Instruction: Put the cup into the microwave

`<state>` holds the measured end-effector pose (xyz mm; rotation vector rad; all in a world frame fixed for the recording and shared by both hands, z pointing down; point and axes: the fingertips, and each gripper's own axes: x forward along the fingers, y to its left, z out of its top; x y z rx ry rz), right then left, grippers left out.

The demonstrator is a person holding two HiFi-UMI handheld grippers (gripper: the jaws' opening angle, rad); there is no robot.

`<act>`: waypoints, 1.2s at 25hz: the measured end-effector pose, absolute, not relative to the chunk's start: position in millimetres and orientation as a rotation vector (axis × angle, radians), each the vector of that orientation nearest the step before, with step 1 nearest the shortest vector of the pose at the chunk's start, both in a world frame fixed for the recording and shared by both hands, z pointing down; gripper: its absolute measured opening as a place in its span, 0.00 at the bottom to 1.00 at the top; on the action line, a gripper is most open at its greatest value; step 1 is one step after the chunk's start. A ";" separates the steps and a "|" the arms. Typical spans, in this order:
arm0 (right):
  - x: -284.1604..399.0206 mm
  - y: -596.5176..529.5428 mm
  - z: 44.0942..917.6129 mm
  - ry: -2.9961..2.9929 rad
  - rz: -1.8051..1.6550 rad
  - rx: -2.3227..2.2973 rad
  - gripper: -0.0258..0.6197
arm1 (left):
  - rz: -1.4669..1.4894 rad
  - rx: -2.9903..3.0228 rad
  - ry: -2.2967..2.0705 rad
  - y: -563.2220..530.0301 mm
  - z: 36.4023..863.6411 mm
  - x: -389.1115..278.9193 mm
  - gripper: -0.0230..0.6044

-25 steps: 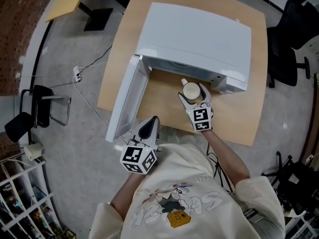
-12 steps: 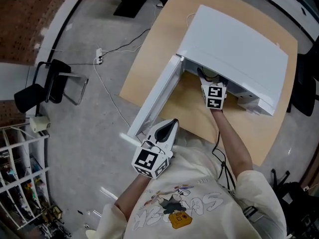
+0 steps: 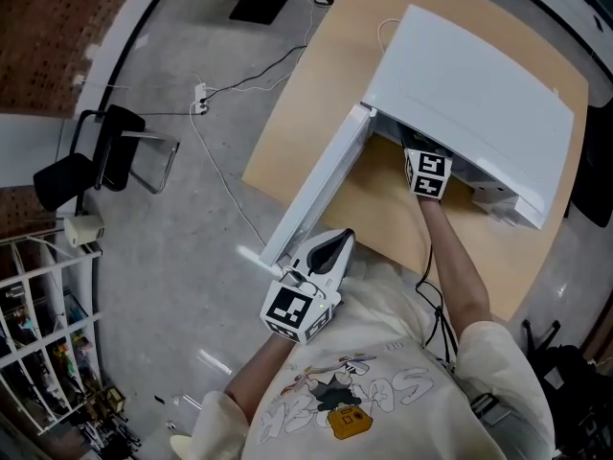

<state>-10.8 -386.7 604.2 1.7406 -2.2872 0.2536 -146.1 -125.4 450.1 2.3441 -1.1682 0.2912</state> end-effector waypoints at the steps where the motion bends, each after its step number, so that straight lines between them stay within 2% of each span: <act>1: -11.6 -385.0 602.8 -2.291 0.254 1.732 0.72 | 0.285 2.341 -1.163 -126.0 450.3 -145.8 0.05; 5: -11.6 -369.2 589.3 -2.320 0.247 1.728 0.77 | 0.260 2.335 -1.144 -125.9 451.2 -141.2 0.05; 10: -4.9 -321.8 574.6 -2.352 0.322 1.743 0.77 | 0.210 2.300 -1.136 -126.4 454.2 -131.2 0.05; 13: -8.4 -277.1 565.5 -2.408 0.413 1.654 0.66 | 0.181 2.267 -1.150 -128.1 456.5 -123.9 0.04; 17: -12.8 -215.6 538.5 -2.473 0.489 1.528 0.42 | 0.169 2.282 -1.123 -127.8 454.7 -108.1 0.05; 23: 4.1 -154.8 492.9 -2.480 0.563 1.601 0.10 | 0.180 2.301 -1.067 -126.4 457.6 -89.4 0.04; 25: 5.1 -143.8 480.7 -2.481 0.565 1.631 0.05 | 0.185 2.312 -1.053 -126.4 457.7 -85.7 0.04; 30: 0.9 -126.2 469.9 -2.462 0.582 1.649 0.05 | 0.211 2.343 -1.017 -125.2 460.3 -76.4 0.04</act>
